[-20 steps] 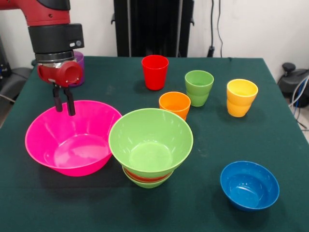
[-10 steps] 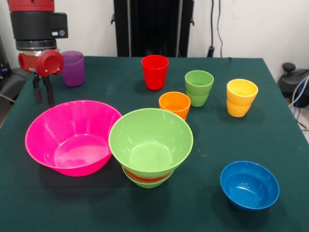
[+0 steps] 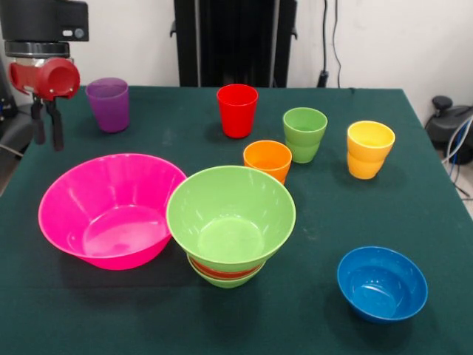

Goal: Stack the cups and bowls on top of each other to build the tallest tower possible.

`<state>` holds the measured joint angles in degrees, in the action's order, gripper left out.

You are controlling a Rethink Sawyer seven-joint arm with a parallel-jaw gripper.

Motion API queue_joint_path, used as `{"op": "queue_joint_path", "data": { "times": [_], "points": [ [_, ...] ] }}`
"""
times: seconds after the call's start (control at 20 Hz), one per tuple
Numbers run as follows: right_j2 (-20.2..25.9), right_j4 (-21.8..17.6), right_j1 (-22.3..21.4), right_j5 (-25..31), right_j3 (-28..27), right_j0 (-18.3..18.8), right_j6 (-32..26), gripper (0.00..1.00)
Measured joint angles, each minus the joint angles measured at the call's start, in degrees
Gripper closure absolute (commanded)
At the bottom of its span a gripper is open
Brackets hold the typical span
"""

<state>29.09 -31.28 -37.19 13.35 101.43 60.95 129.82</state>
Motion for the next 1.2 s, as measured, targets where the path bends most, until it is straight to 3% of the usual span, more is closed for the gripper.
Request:
{"op": "queue_joint_path", "data": {
  "times": [0.6, 1.2],
  "points": [
    [-4.5, -1.6, 3.6, 0.0, 0.0, -4.3, 0.0, 0.00],
    [-6.7, -2.9, 6.6, 0.0, -0.1, -5.2, 0.0, 0.00]
  ]
}}
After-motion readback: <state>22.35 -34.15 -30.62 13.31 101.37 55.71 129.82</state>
